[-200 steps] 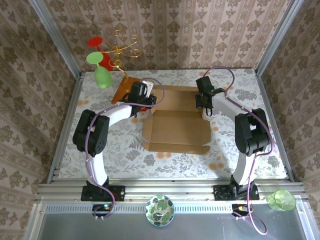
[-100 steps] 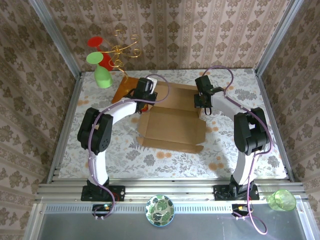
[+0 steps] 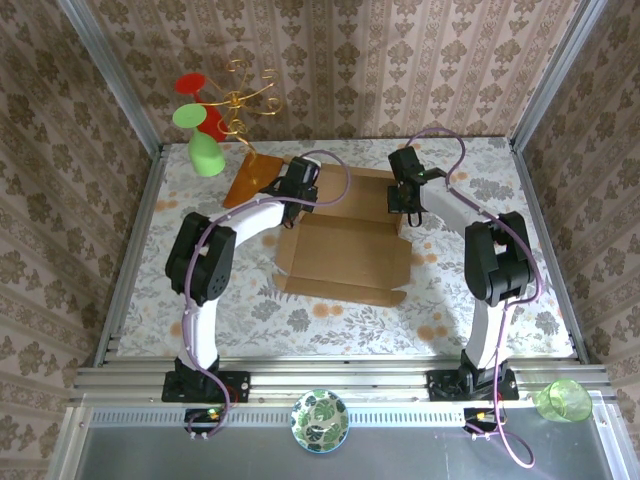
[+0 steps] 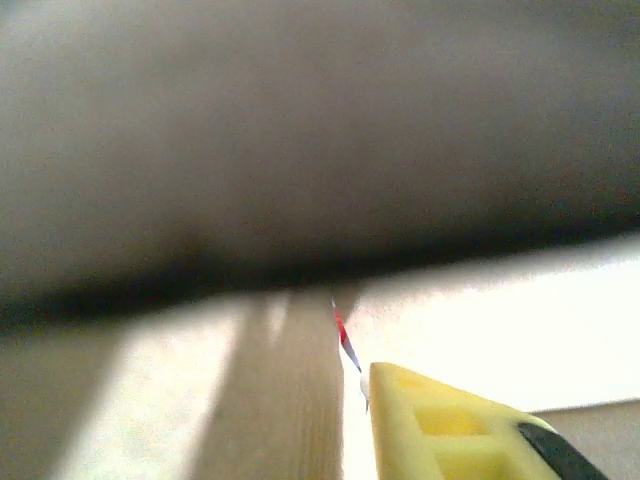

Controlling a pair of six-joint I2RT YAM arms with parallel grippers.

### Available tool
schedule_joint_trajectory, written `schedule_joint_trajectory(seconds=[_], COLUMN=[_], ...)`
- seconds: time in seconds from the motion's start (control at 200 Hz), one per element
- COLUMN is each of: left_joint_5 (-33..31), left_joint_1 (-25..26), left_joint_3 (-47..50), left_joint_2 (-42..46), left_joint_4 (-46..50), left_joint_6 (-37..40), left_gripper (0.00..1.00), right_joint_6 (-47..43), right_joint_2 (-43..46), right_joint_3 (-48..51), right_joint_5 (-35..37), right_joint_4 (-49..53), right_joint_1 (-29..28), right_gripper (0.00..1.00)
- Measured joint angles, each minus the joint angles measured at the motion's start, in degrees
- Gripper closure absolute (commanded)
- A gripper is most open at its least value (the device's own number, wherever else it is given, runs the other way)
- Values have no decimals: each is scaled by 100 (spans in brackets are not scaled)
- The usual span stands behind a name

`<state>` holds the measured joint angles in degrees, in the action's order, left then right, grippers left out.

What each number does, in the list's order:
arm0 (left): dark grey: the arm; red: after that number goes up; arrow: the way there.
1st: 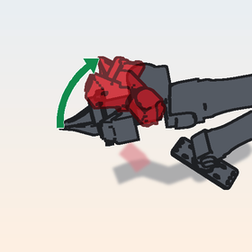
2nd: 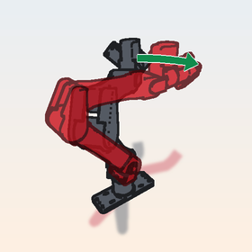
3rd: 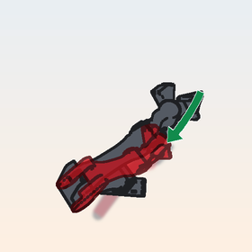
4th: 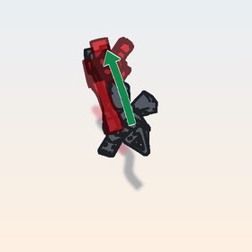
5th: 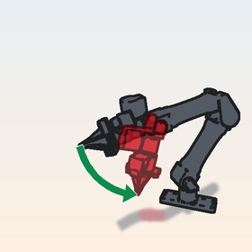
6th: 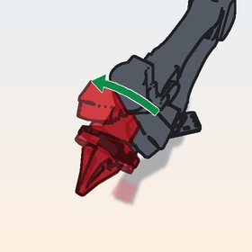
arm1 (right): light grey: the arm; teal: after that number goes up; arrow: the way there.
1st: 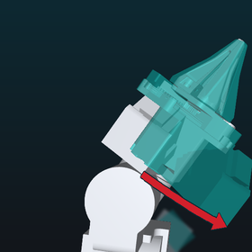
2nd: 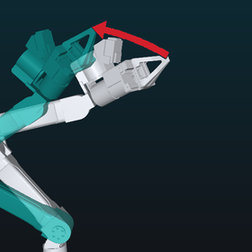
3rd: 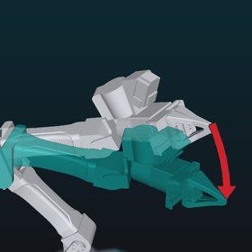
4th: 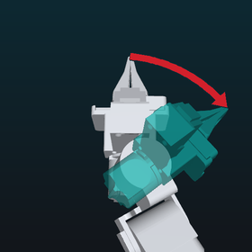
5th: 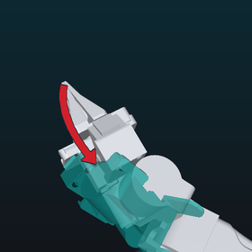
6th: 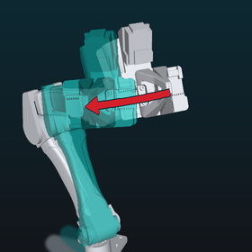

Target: Fold the paper box

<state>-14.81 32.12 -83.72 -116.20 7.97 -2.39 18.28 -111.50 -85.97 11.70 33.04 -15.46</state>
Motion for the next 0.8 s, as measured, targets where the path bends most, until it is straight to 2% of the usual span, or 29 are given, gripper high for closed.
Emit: schedule_joint_trajectory(seconds=[0.11, 0.24, 0.54, 0.61, 0.66, 0.73, 0.8], left_joint_5=[273, 358, 136, 105, 101, 127, 173], left_joint_1=[-70, -105, -42, -26, -22, -15, -15], left_joint_3=[-4, -57, -369, -372, -378, -407, -476], left_joint_2=[-2, -17, -192, -192, -192, -192, -192], left_joint_4=[68, 177, 343, 350, 389, 505, 664], left_joint_6=[-13, -59, -155, -188, -199, -262, -315], left_gripper=[70, 100, 100, 79, 69, 59, 54], right_joint_6=[0, 2, 260, 302, 310, 319, 328], right_joint_2=[-33, -55, -74, -74, -74, -74, -74], right_joint_3=[-59, -105, -149, -149, -149, -149, -155], right_joint_5=[-17, -15, 26, 31, 31, 35, 37], right_joint_4=[46, 114, 216, 238, 240, 249, 258], right_joint_1=[2, 9, 20, 20, 20, 20, 20], right_gripper=[100, 100, 100, 100, 100, 100, 100])
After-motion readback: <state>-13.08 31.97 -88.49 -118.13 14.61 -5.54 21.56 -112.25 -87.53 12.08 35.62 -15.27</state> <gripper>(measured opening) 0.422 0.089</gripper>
